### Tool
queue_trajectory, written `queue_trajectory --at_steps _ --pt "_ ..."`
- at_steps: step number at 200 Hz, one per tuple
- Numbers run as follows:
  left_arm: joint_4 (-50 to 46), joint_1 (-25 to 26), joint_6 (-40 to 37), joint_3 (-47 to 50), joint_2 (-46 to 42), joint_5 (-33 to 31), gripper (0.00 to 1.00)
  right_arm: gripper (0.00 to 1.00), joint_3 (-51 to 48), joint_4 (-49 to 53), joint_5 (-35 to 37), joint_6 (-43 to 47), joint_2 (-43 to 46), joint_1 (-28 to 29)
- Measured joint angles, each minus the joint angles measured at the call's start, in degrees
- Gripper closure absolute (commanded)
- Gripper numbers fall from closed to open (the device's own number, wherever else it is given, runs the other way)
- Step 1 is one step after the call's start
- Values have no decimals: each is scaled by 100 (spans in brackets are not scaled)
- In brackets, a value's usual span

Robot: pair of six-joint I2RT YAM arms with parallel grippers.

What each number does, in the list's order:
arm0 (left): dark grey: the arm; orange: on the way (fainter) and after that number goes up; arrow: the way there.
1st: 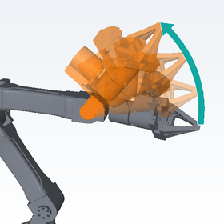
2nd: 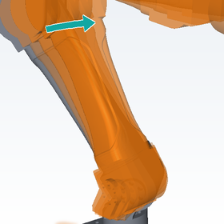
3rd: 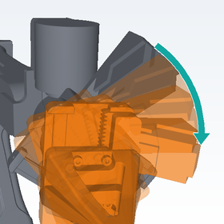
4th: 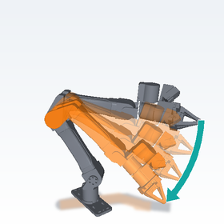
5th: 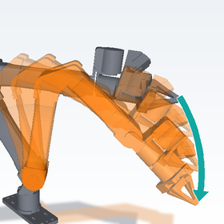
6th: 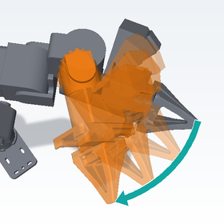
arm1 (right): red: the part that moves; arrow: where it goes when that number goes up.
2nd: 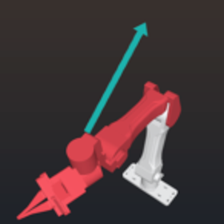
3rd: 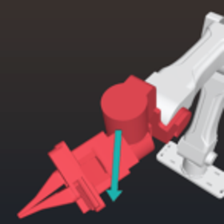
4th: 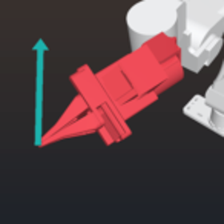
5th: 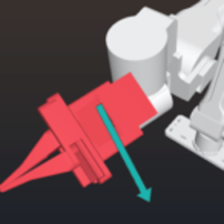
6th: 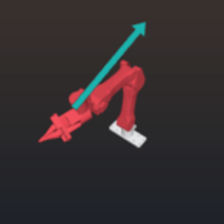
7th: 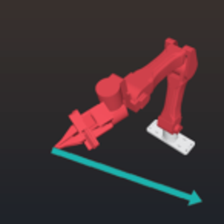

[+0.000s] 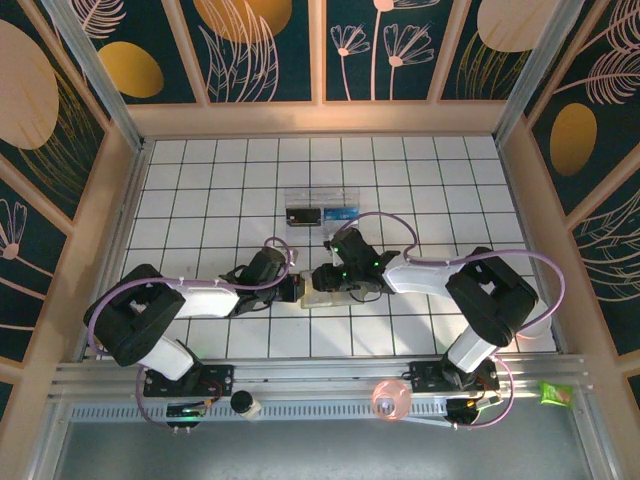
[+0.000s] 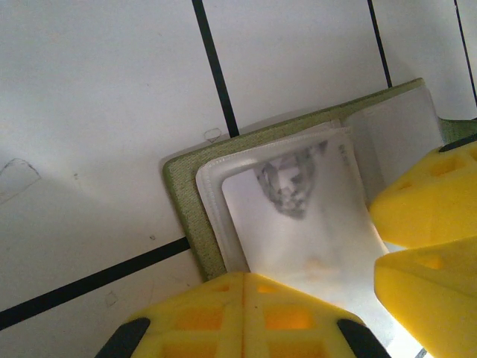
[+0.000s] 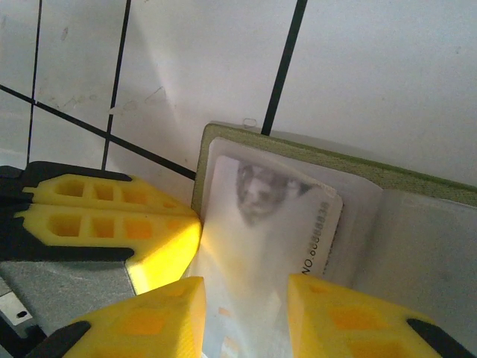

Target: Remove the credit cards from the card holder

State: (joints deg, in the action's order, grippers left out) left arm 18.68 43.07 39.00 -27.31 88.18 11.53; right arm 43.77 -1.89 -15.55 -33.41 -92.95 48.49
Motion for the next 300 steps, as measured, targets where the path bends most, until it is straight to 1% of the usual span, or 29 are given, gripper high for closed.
queue_trajectory --at_steps 44,96,145,172,219,268,288,300 --pt "0 0 -24 0 0 0 93 65 0 125 -2 -37 48 0" --pt "0 0 -42 0 0 0 93 65 0 105 -225 -39 107 109" --pt "-2 0 -44 0 0 9 92 65 2 122 -229 -39 -57 125" --pt "-2 -2 -46 0 0 11 90 65 26 205 -33 -44 -92 153" --pt "0 -26 -59 0 4 42 90 65 55 382 525 -114 -11 317" --pt "-7 -44 -70 -2 -2 63 89 57 55 568 868 -144 229 354" --pt "-153 -44 -109 -11 -96 44 87 58 55 590 876 -103 378 376" --pt "-387 -44 -151 -11 -240 -4 86 61 55 608 892 -63 490 374"
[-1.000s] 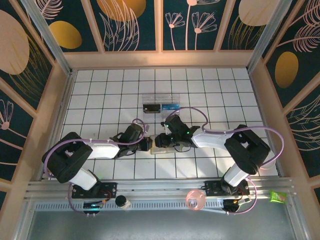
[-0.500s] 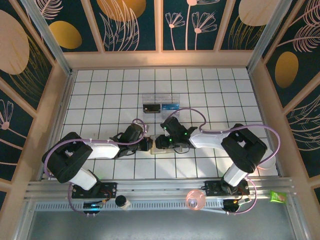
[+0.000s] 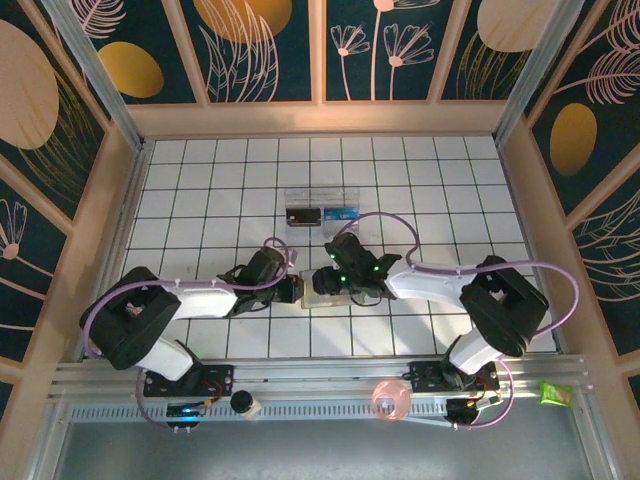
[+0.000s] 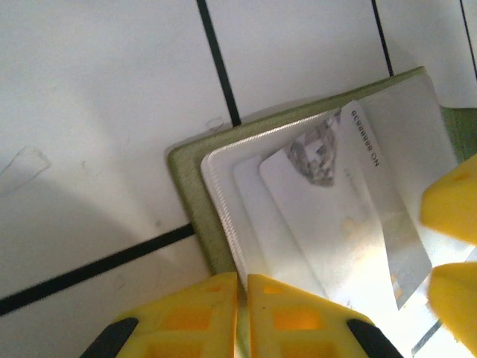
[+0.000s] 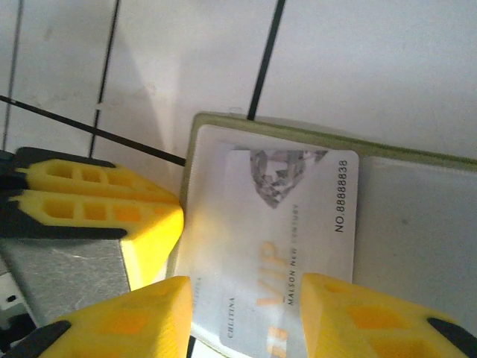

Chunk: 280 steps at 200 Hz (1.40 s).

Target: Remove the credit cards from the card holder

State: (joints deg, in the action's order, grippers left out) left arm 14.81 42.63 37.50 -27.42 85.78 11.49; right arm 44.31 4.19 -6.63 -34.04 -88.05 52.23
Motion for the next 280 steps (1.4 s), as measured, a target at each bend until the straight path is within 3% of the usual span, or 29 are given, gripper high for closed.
queue_trajectory --at_steps 48,79,124,280 --pt "-540 144 -127 -291 -492 -164 89 72 0 37 -297 352 295 -457" --pt "-444 494 -146 -599 -66 -197 90 72 0 39 -597 570 219 -798" --pt "-452 511 -144 -599 358 -452 94 71 0 35 -942 680 -107 -866" --pt "-153 511 -125 -470 391 -444 96 71 -55 -269 -1346 675 -566 -1005"
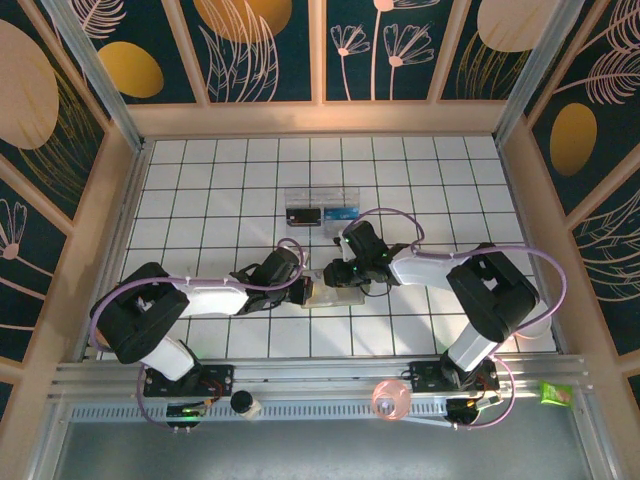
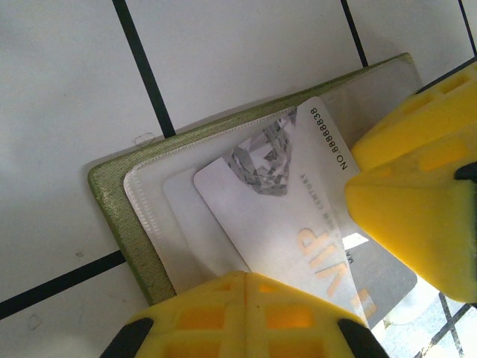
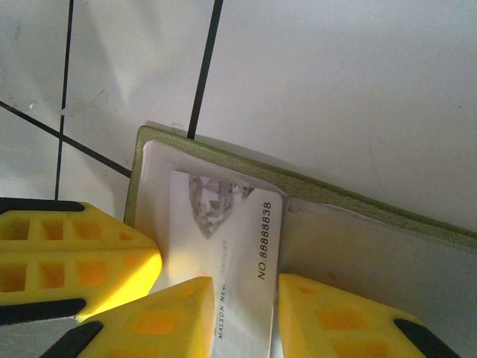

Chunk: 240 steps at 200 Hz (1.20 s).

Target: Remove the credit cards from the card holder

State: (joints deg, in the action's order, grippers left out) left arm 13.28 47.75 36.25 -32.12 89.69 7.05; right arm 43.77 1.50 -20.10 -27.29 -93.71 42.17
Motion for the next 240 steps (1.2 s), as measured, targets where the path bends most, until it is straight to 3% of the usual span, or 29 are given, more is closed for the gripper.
queue_trajectory --at_steps 21,69,158,206,240 --pt "0 0 0 0 0 0 96 75 -13 -22 -11 -2 -11 -9" --pt "20 0 2 13 0 15 96 100 -151 -214 2 -63 2 -39" --pt "46 -44 31 33 -17 42 96 100 -678 15 444 -254 1043 -105" --pt "79 -415 74 319 -704 361 70 100 -824 142 675 -223 2072 -160" --pt "850 -752 160 540 -1526 999 55 100 -848 -208 643 -107 2564 -160"
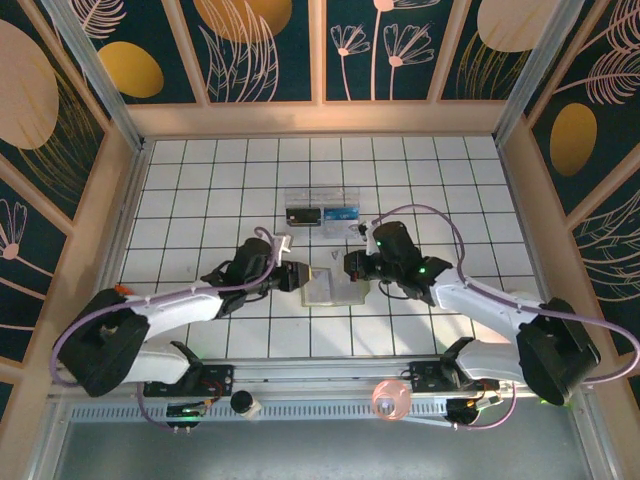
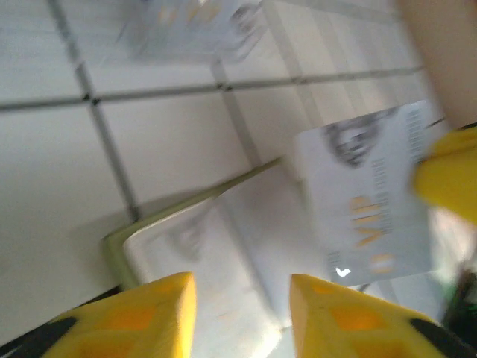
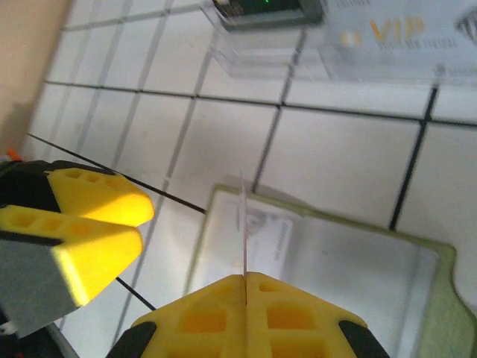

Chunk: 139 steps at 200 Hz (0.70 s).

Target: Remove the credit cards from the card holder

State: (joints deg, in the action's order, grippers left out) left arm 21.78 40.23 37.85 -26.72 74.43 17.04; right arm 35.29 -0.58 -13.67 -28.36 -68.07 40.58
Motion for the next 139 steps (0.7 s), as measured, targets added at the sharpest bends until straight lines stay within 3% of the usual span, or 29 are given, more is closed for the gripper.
queue_trajectory --at_steps 57,110,139 --pt "2020 -219 632 457 -210 1078 53 100 -396 -1209 -302 -74 632 -4" --pt "3106 -225 1023 610 -216 1478 48 100 -721 -2328 -691 -413 1029 -31" --pt "3543 -225 1196 669 -216 1587 56 100 -804 -2745 -922 -632 1027 -35"
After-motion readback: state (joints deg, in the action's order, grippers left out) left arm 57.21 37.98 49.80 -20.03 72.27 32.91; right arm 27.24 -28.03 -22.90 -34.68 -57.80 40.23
